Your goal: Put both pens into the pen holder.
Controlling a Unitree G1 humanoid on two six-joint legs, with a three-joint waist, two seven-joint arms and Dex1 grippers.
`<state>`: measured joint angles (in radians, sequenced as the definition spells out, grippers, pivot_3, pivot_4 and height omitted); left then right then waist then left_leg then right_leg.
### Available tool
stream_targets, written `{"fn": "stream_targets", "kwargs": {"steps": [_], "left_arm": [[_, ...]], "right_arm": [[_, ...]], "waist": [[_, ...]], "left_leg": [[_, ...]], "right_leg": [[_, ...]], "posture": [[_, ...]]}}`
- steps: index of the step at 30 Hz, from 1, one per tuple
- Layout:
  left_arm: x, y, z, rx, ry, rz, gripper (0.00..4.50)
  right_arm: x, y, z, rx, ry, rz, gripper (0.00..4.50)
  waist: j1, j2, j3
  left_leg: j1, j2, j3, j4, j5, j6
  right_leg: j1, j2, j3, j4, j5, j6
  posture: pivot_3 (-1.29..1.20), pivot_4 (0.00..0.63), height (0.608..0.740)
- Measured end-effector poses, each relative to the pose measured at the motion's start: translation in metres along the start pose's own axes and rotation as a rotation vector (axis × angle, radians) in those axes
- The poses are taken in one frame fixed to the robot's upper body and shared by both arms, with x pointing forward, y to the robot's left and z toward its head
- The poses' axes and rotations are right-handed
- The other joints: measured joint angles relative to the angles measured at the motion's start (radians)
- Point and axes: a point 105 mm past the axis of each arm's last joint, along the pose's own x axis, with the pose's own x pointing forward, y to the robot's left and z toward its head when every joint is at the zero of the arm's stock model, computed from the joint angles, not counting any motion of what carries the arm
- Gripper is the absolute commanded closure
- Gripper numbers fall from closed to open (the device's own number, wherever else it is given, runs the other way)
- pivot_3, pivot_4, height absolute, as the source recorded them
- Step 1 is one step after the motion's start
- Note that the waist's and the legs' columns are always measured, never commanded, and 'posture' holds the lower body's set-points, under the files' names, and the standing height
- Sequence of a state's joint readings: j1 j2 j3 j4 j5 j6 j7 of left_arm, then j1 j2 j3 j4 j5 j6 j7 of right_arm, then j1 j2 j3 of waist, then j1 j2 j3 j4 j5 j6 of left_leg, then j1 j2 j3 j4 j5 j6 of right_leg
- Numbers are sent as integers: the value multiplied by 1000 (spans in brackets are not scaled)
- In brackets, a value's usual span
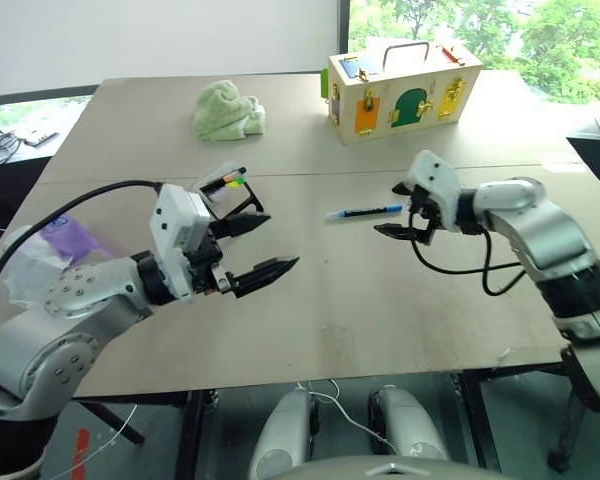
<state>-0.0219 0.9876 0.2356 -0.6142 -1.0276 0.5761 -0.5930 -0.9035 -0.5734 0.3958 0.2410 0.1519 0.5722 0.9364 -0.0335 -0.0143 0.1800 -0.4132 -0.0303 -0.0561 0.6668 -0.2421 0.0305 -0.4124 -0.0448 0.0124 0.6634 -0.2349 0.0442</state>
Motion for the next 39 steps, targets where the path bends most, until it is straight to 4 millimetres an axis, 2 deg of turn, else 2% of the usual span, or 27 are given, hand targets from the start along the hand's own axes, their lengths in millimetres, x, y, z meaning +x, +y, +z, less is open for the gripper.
{"fn": "stream_targets", "kwargs": {"steps": [3, 6, 9, 10, 13, 15, 17, 18, 23, 25, 28, 30, 31, 34, 35, 36, 37, 39], "left_arm": [[-4, -3, 3, -1, -3, 31, 92], [-6, -12, 4, 25, 7, 41, 92], [-9, -18, 3, 42, 20, 49, 0], [-10, -20, 3, 57, 26, 51, 0], [-13, -24, 2, 65, 26, 61, 0], [-14, -23, 1, 61, 28, 70, 0], [-15, -23, -1, 53, 30, 78, 0], [-15, -23, -1, 48, 25, 81, 0], [-8, -13, 5, -185, -126, 153, 0], [-2, -8, 7, -301, -172, 184, 0], [15, 1, 2, -531, -258, 221, 0], [24, 5, 1, -610, -279, 229, 0], [31, 9, 4, -655, -298, 229, 0], [38, 12, 8, -672, -301, 217, 0], [41, 14, 8, -677, -297, 215, 390], [45, 16, 7, -680, -286, 207, 569], [52, 15, 7, -691, -282, 183, 992], [56, 14, 8, -698, -278, 165, 1787]], "right_arm": [[25, -8, -7, 0, 87, 55, 0], [34, -17, -19, -13, 196, 95, 0], [36, -22, -24, -7, 243, 120, 803], [35, -24, -24, -18, 265, 127, 1388], [32, -27, -27, -21, 298, 131, 2531], [32, -29, -29, -32, 309, 129, 3536], [32, -29, -30, -38, 311, 130, 4263], [32, -29, -31, -37, 313, 130, 4468], [12, -33, -39, 180, 224, 133, 4487], [1, -29, -30, 282, 114, 146, 4487], [-15, 8, -1, 407, -90, 234, 4487], [-20, 32, 15, 427, -147, 279, 4487], [-26, 51, 28, 419, -179, 295, 4487], [-28, 69, 41, 414, -213, 298, 4487], [-28, 76, 46, 413, -230, 301, 4500], [-27, 85, 52, 408, -244, 316, 4500], [-26, 94, 57, 397, -255, 321, 4500], [-26, 97, 59, 391, -255, 317, 4500]], "waist": [[1, 0, 0], [3, 0, 0], [2, 0, 0], [1, 0, 0], [1, 1, 0], [2, 1, 0], [2, 1, 0], [2, 1, 0], [20, 1, 0], [23, 1, 0], [28, 2, -1], [23, 2, -1], [20, 2, -1], [21, 2, -1], [22, 2, -1], [22, 2, -1], [22, 2, -1], [22, 2, -1]], "left_leg": [[0, -1, 2, 0, 1, -1], [0, -1, 2, -1, 2, -4], [0, 0, 2, -3, 3, -5], [0, 0, 2, -4, 3, -5], [1, -1, 2, -5, 3, -5], [1, -1, 2, -5, 3, -5], [2, -1, 2, -5, 3, -5], [3, -1, 2, -5, 3, -5], [1, -1, -1, -4, 3, -6], [-1, -1, -2, -4, 3, -5], [-3, -1, -3, -3, 0, -2], [-3, -1, -3, -4, 0, -2], [-3, -1, -2, -3, 0, -2], [0, -1, -2, -3, 0, -1], [0, -1, -2, -2, 0, -1], [0, -1, -2, -2, 1, -1], [0, -2, -2, -1, 1, -1], [0, -2, -1, 0, 1, -1]], "right_leg": [[-1, 0, 0, -1, 0, 0], [-1, -1, 0, -1, 0, 0], [-2, -1, 2, -1, 0, 0], [-2, -1, 2, -1, 0, 0], [-2, -2, 3, -1, 0, 0], [-1, -2, 3, -1, 0, 0], [-1, -2, 3, -1, 0, -1], [0, -2, 3, -1, 1, -1], [-1, -5, 2, -1, 1, -1], [-2, -6, 1, -1, 1, -1], [-3, -7, 0, -1, 1, -1], [-3, -7, 0, -1, 1, -1], [-3, -6, 0, -1, 1, -1], [-2, -6, 1, 0, 1, -1], [-1, -4, 0, 1, 1, -1], [-1, -1, 0, 1, 1, -1], [-1, 0, 0, 1, 1, -1], [-1, -1, -1, 1, 1, -1]], "posture": [[0, 150, 740], [0, 150, 740], [0, 150, 740], [0, 150, 740], [0, 150, 740], [0, 150, 740], [0, 150, 740], [0, 150, 740], [0, 150, 740], [0, 150, 740], [0, 150, 740], [0, 150, 740], [0, 150, 740], [0, 150, 740], [0, 150, 740], [0, 150, 740], [0, 150, 740], [0, 150, 740]]}}
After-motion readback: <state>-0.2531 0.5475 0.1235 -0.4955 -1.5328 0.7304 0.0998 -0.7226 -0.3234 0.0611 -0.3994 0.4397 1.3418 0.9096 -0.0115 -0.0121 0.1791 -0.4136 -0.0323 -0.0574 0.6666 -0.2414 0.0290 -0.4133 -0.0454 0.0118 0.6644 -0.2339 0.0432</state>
